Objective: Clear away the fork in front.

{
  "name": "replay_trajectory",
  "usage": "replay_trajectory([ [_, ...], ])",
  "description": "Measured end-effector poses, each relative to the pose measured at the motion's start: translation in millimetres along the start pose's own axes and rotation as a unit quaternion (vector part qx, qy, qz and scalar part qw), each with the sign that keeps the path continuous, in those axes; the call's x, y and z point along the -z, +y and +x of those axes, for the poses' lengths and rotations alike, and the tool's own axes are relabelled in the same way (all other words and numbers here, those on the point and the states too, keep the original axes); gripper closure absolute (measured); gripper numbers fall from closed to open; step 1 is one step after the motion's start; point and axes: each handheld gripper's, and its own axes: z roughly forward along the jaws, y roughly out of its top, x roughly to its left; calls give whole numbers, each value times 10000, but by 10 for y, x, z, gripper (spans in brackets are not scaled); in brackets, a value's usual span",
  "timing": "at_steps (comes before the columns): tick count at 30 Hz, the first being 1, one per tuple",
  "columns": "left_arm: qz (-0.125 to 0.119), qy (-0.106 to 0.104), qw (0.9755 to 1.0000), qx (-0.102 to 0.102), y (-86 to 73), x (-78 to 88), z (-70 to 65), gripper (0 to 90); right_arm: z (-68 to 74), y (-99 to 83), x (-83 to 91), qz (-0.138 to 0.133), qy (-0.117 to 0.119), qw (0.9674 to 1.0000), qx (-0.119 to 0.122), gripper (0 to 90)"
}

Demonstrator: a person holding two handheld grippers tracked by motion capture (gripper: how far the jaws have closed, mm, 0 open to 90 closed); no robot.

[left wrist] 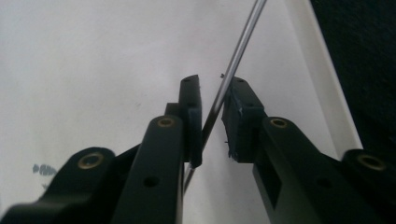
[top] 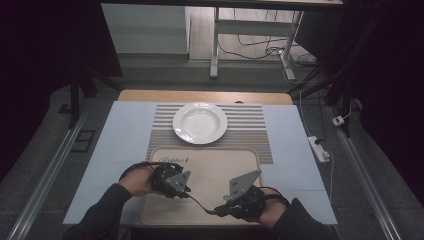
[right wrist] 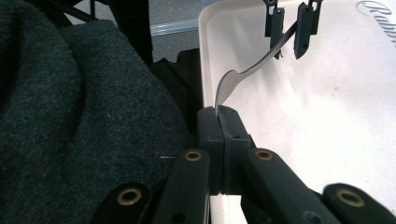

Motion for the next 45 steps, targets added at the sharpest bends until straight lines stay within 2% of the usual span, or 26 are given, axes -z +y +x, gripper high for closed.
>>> replay_trajectory([
  [2,-9,-150,9999,-70,-3,1,-4,815,-11,-13,16,-91,29,10000,-10,867],
  [4,-17,-308,9995,-114,-3,-11,-13,845,-29,-22,51,-174,-108,9998,-52,829],
  [5,-43,-491,9987,-138,6,-24,-17,857,-44,-30,69,-255,-179,9995,-91,811],
  [11,-141,-617,9980,40,28,-13,-2,869,-121,-79,144,-476,-337,9978,-324,725],
  [12,-134,-617,9980,73,32,-14,-4,869,-128,-83,153,-500,-469,9971,-336,654],
  [15,-63,-590,9981,183,40,-15,-15,868,-130,-87,165,-524,-558,9964,-362,618],
  [16,-49,-570,9981,236,38,-14,-20,868,-131,-93,186,-548,-710,9951,-407,563],
  [19,20,-511,9972,552,27,11,-28,868,-133,-108,214,-572,-827,9938,-471,525],
  [22,48,-488,9947,905,4,46,-37,868,-126,-135,258,-611,-1050,9907,-615,455],
  [23,62,-477,9935,1028,-6,57,-41,868,-120,-159,293,-610,-1280,9871,-742,405],
  [24,61,-462,9926,1125,-19,67,-42,868,-120,-159,293,-610,-1280,9871,-742,405],
  [25,31,-462,9913,1231,-38,77,-43,867,-111,-187,325,-632,-1467,9830,-904,367],
  [26,-11,-470,9898,1347,-59,88,-43,867,-111,-187,325,-632,-1467,9830,-904,367],
  [27,-57,-451,9885,1440,-82,101,-46,867,-105,-200,339,-646,-1594,9802,-978,345],
  [30,-96,-386,9824,1825,-133,144,-64,867,-87,-244,379,-738,-1745,9746,-1196,273],
  [32,-133,-335,9768,2111,-161,171,-81,867,-71,-278,397,-731,-1880,9706,-1311,239],
  [35,-118,-182,9664,2561,-201,201,-106,866,-40,-343,428,-720,-1959,9669,-1467,207],
  [36,-91,-151,9637,2666,-211,207,-111,867,-29,-365,439,-676,-1953,9665,-1523,202],
  [37,-66,-70,9588,2839,-228,211,-126,866,-20,-382,445,-655,-1934,9664,-1563,188],
  [38,-31,4,9550,2965,-242,216,-137,866,-2,-413,454,-637,-1969,9648,-1622,170],
  [41,70,204,9412,3372,-283,227,-187,866,43,-491,480,-583,-2035,9611,-1773,124],
  [43,27,304,9299,3666,-314,236,-227,866,69,-540,500,-567,-2089,9585,-1854,107],
  [45,7,399,9172,3963,-342,241,-262,866,93,-583,521,-565,-2120,9566,-1919,93],
])
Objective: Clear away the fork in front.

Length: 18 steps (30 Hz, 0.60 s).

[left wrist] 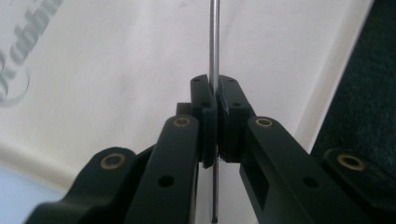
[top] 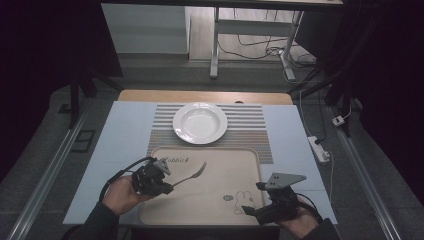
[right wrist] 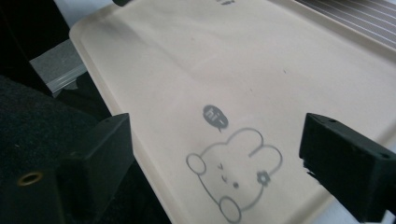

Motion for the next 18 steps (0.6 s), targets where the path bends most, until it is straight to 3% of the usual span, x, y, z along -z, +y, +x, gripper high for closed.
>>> replay_trajectory([
  [4,-124,167,9975,682,-65,-14,-9,866,17,-75,67,-14,-110,9999,83,57],
  [7,-134,283,9927,1163,-88,-44,-31,866,32,-117,114,-25,-185,9998,85,34],
  [10,-255,272,9843,1726,-119,-58,-45,865,49,-149,153,-46,-222,9997,73,30],
  [14,-109,435,9718,2316,-163,-128,-72,866,67,-191,167,93,-270,9995,152,30],
  [16,38,598,9674,2462,-183,-174,-78,865,69,-206,164,144,-272,9993,194,30],
  [18,64,629,9630,2620,-206,-195,-61,865,73,-211,168,145,-276,9993,207,30],
])
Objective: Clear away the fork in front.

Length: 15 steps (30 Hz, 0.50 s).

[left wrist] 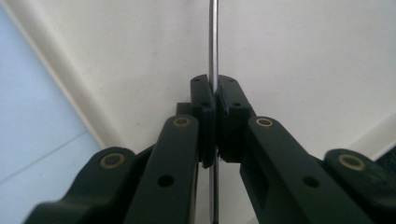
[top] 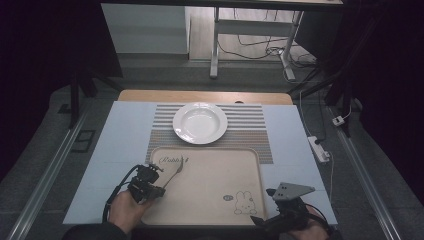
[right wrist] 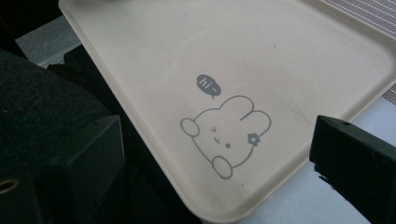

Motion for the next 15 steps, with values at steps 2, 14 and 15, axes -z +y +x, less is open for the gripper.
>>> replay_trajectory([
  [2,21,73,9999,95,-6,-13,17,864,-4,-4,10,-10,11,10000,1,30],
  [14,-34,-225,9997,135,-5,-55,156,745,-38,-50,32,51,-51,9999,-98,30],
  [15,-77,-221,9997,109,5,-36,163,734,-41,-58,40,45,-66,9999,-128,29],
])
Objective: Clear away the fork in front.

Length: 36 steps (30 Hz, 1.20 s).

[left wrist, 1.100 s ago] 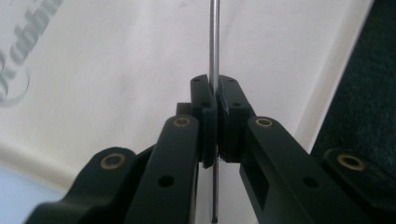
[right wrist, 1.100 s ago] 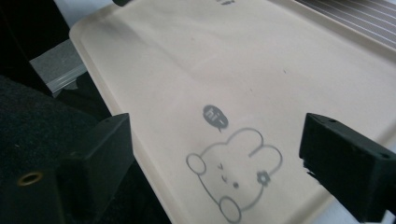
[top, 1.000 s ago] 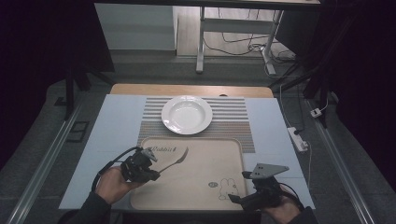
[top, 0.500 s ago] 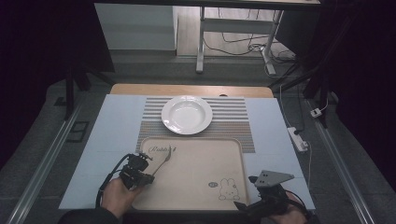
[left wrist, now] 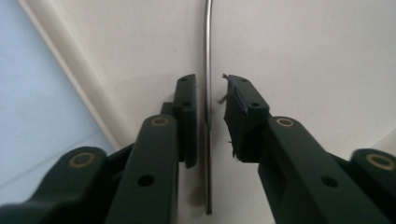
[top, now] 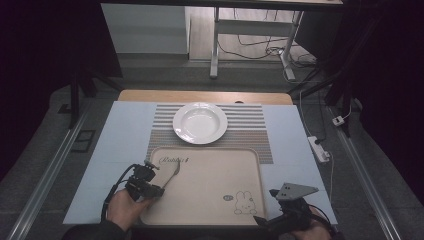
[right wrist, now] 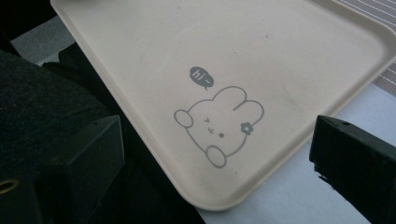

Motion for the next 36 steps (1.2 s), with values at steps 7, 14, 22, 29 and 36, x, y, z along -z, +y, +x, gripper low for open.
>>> replay_trajectory([
  [7,-394,5,9987,-312,175,117,54,795,-23,-73,86,-53,-161,9994,-301,8],
  [14,-448,-68,9975,-548,432,18,88,893,20,-114,144,-93,-296,9989,-347,7],
  [22,-510,100,9965,-650,655,-143,68,893,9,-112,123,-2,-252,9991,-344,8],
  [29,-438,-195,9958,-785,682,-237,-33,893,2,-109,114,58,-219,9991,-361,8],
  [36,-458,-459,9925,-1032,684,-264,-167,893,-6,-109,110,62,-183,9990,-398,8],
])
